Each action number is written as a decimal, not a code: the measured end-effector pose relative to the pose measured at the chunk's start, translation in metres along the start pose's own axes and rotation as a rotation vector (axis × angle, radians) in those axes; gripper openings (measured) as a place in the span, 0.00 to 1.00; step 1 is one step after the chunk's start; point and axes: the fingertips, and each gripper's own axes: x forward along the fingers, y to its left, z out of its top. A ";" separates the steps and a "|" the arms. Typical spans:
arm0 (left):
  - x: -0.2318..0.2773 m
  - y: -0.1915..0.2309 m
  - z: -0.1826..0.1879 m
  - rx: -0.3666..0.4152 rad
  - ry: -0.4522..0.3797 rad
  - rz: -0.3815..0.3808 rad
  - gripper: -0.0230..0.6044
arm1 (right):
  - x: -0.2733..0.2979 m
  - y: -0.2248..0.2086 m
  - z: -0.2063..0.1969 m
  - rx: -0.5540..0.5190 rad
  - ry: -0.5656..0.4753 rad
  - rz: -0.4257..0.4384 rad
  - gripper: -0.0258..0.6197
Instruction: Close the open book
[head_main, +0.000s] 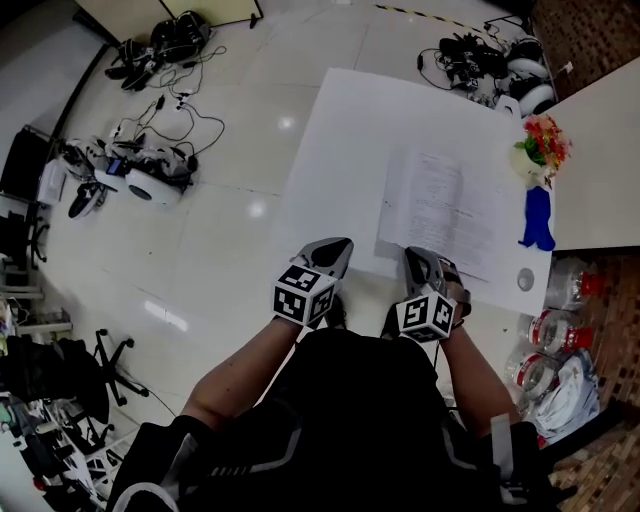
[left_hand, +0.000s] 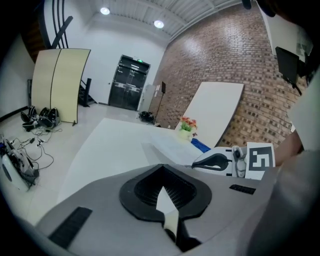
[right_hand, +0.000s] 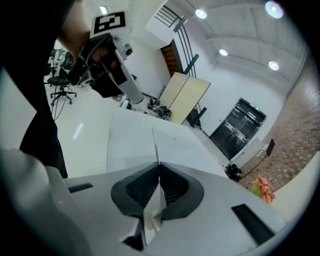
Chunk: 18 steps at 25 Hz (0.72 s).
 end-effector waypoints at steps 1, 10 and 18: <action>0.002 -0.001 0.001 0.008 0.004 -0.007 0.03 | -0.007 -0.006 0.000 0.032 -0.014 -0.024 0.05; 0.034 -0.037 0.016 0.081 0.037 -0.087 0.03 | -0.061 -0.062 -0.030 0.393 -0.114 -0.200 0.04; 0.057 -0.071 0.020 0.139 0.078 -0.136 0.03 | -0.080 -0.091 -0.128 0.872 -0.085 -0.309 0.04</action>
